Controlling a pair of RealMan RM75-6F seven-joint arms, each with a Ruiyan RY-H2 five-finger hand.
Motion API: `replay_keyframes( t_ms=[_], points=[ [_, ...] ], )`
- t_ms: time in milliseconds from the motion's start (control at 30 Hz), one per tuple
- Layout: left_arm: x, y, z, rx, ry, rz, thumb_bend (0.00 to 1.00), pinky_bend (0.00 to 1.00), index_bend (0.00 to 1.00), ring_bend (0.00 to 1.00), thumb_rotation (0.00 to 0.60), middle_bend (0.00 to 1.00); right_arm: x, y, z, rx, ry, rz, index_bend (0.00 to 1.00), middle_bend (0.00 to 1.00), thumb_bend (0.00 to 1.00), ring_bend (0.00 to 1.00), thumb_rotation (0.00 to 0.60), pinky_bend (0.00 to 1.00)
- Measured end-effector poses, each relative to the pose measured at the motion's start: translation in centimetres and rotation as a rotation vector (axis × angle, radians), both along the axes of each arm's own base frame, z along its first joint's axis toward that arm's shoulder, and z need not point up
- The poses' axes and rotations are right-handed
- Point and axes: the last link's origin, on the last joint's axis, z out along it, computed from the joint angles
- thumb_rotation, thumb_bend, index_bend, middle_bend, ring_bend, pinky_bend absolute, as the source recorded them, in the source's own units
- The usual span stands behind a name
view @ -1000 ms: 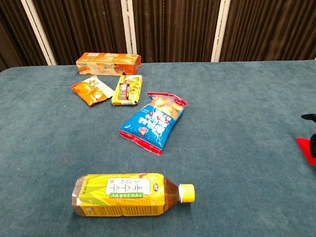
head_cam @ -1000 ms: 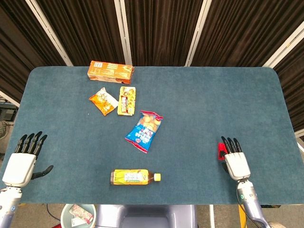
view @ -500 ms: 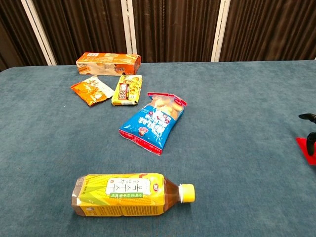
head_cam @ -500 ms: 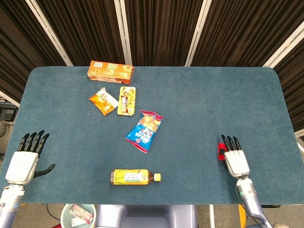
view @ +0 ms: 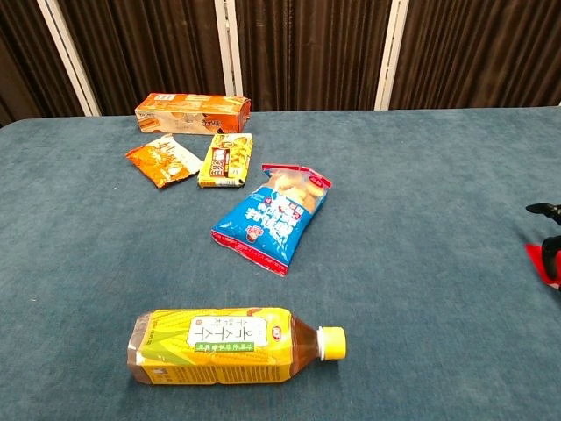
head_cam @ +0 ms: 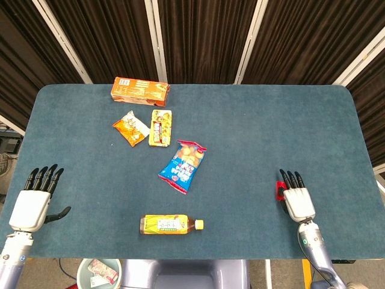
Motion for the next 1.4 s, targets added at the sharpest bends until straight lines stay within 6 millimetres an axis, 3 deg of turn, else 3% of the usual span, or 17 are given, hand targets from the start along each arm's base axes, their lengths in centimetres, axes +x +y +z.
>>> replay_keyframes(
  t_ms=[200, 500, 733, 1000, 1400],
  points=[
    [-0.1, 0.2, 0.0, -0.003, 0.000, 0.004, 0.17, 0.00, 0.00, 0.00, 0.486, 0.00, 0.0, 0.0, -0.2, 0.011, 0.011, -0.006, 0.62, 0.07, 0.42, 0.00, 0.600, 0.00],
    [-0.1, 0.1, 0.1, 0.000, -0.002, -0.001, 0.17, 0.00, 0.00, 0.00, 0.485, 0.00, 0.0, -0.5, -0.2, 0.017, 0.033, -0.017, 0.63, 0.08, 0.56, 0.00, 0.600, 0.00],
    [0.0, 0.1, 0.0, -0.003, -0.002, -0.007, 0.18, 0.00, 0.00, 0.00, 0.487, 0.00, 0.4, -1.0, 0.7, -0.007, 0.054, 0.006, 0.63, 0.08, 0.59, 0.00, 0.600, 0.00],
    [0.1, 0.0, 0.0, 0.004, -0.002, -0.016, 0.19, 0.00, 0.00, 0.00, 0.487, 0.00, 1.7, -2.9, 2.5, -0.046, 0.086, 0.043, 0.63, 0.08, 0.59, 0.00, 0.600, 0.00],
    [0.1, 0.0, -0.2, 0.003, 0.010, -0.016, 0.19, 0.00, 0.00, 0.00, 0.487, 0.00, 3.7, -7.7, 4.5, -0.086, 0.140, 0.080, 0.63, 0.08, 0.58, 0.00, 0.600, 0.00]
  ],
)
